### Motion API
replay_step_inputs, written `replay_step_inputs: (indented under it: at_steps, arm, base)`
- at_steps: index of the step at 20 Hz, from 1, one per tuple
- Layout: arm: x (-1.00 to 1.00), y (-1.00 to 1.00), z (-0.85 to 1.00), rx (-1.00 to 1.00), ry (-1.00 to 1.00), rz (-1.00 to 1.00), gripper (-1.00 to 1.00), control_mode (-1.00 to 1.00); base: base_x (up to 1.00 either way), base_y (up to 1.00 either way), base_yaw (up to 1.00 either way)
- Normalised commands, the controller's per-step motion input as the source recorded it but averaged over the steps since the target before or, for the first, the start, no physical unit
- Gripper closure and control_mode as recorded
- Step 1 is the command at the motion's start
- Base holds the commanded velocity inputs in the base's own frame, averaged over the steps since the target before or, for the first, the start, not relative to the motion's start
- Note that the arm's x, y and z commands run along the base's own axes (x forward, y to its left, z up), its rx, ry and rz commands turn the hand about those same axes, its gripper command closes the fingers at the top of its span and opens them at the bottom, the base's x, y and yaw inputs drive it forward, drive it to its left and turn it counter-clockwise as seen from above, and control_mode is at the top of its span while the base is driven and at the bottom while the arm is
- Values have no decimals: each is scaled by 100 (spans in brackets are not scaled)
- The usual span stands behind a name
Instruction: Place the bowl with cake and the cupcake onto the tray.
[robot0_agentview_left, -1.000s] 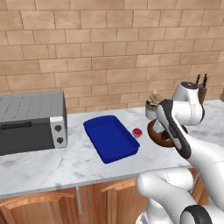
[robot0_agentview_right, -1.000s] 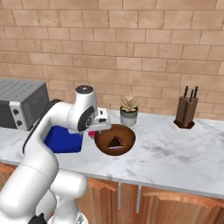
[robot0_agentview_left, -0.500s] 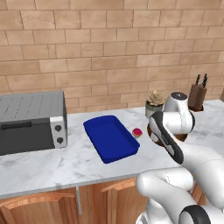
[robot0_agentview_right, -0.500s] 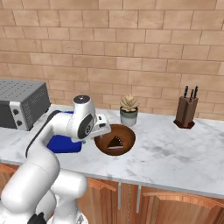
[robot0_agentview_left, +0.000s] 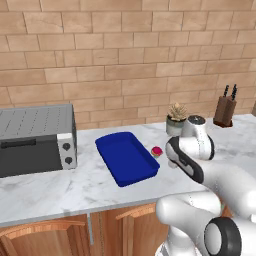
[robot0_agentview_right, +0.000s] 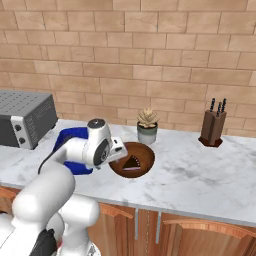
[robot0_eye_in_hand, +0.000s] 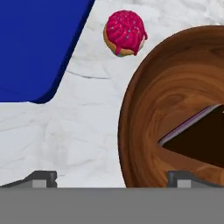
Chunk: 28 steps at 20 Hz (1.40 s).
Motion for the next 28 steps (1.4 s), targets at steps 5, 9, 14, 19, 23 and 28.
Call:
replay_step_inputs:
  at_steps: [5, 9, 14, 19, 23, 28]
  arm:
    - [48, -9, -28, 0, 3, 4, -100, -100]
    - [53, -15, -22, 0, 2, 4, -100, -100]
    - [24, -10, -19, 0, 3, 3, 100, -100]
    - [0, 0, 0, 0, 0, 0, 100, -100]
    - [0, 0, -2, 0, 0, 0, 100, -100]
    - [0, 0, 1, 0, 0, 0, 100, -100]
  base:
    - [0, 0, 0]
    - [0, 0, 0]
    - [0, 0, 0]
    - [0, 0, 0]
    - [0, 0, 0]
    - [0, 0, 0]
